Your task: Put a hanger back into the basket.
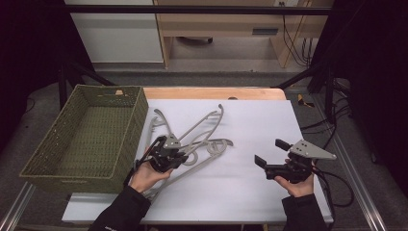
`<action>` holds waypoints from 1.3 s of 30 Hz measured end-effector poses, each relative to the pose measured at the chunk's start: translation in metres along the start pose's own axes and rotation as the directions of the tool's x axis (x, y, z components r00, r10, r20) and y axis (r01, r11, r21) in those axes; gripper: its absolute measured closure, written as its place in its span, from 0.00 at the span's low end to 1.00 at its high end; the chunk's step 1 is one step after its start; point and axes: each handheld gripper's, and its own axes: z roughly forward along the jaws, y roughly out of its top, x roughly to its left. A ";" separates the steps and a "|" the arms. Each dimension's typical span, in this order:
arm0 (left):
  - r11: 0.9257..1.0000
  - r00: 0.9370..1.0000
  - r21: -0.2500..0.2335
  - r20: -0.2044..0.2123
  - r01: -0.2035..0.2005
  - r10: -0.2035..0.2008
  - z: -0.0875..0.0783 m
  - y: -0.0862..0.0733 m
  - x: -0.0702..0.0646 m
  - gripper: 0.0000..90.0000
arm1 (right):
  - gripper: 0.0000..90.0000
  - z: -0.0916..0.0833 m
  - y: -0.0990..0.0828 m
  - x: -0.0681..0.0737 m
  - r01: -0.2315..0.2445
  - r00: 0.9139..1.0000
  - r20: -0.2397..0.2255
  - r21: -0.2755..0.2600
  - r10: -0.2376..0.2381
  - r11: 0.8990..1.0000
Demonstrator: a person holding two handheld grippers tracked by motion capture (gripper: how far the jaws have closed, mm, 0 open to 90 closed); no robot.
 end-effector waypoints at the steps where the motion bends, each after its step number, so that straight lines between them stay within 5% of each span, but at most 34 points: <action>1: 1.000 1.000 -0.020 0.008 0.007 -0.007 -0.005 0.000 -0.001 0.91 | 0.04 0.000 0.000 0.000 0.000 1.000 -0.003 0.000 0.000 1.000; 23: 0.987 0.999 -0.157 0.033 0.034 -0.029 -0.062 0.005 -0.001 0.91 | 0.04 -0.002 -0.001 -0.001 0.000 1.000 0.001 0.004 0.000 1.000; 39: 0.977 0.999 -0.208 0.014 0.033 -0.030 -0.110 0.028 0.020 0.91 | 0.03 -0.003 0.000 -0.001 0.007 1.000 0.014 -0.001 -0.007 1.000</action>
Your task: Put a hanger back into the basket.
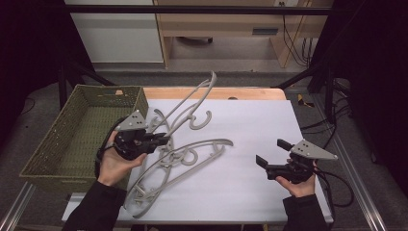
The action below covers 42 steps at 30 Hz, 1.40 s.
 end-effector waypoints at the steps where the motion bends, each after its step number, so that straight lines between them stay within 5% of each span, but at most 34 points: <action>1: 1.000 1.000 -0.003 -0.001 0.001 -0.001 -0.003 0.001 0.002 0.91 | 0.03 0.000 0.000 0.000 0.000 1.000 0.000 0.000 0.000 1.000; 19: 1.000 0.999 -0.008 -0.043 0.029 -0.030 -0.040 0.004 0.039 0.91 | 0.02 0.001 -0.001 0.000 0.003 1.000 0.008 0.007 -0.003 1.000; 42: 0.998 0.995 -0.005 -0.080 0.055 -0.056 -0.090 -0.028 0.085 0.91 | 0.02 0.003 -0.001 0.000 0.002 1.000 0.008 0.013 -0.002 1.000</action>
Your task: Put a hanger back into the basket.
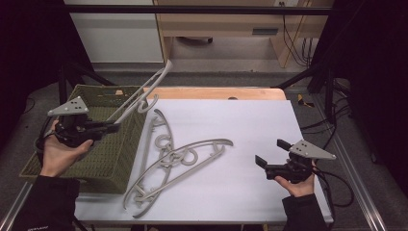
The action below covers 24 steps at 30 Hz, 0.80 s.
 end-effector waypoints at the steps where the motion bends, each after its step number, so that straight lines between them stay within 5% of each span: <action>1: 1.000 1.000 0.003 -0.003 0.000 0.000 -0.002 -0.002 0.002 0.91 | 0.02 0.000 0.000 0.000 -0.001 1.000 0.000 0.001 0.001 1.000; 14: 0.999 0.999 0.038 -0.044 0.016 -0.014 -0.028 -0.030 0.033 0.91 | 0.02 0.000 0.000 0.000 -0.001 1.000 0.000 0.002 0.001 1.000; 24: 0.996 0.998 0.065 -0.049 0.053 -0.050 -0.031 -0.051 0.051 0.91 | 0.02 0.000 0.000 0.000 -0.001 1.000 0.000 0.002 0.001 1.000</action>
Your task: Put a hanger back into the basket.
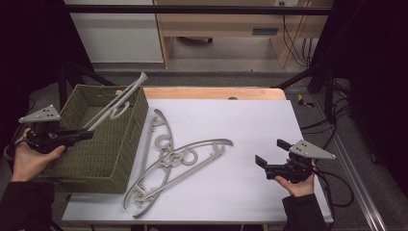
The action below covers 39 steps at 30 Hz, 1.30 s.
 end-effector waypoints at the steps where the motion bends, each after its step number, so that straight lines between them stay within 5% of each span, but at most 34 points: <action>1: 1.000 1.000 0.001 -0.003 0.001 -0.001 -0.001 -0.002 0.002 0.91 | 0.02 0.000 0.000 0.000 0.001 1.000 0.001 0.001 -0.001 1.000; 20: 0.998 0.999 0.047 -0.011 0.039 -0.038 0.000 -0.031 0.017 0.91 | 0.02 0.001 0.000 0.000 -0.002 1.000 0.005 0.003 0.002 1.000; 39: 0.995 0.998 0.095 -0.055 0.022 -0.017 0.002 -0.041 0.027 0.90 | 0.02 0.000 0.000 0.000 -0.001 1.000 0.000 0.001 0.001 1.000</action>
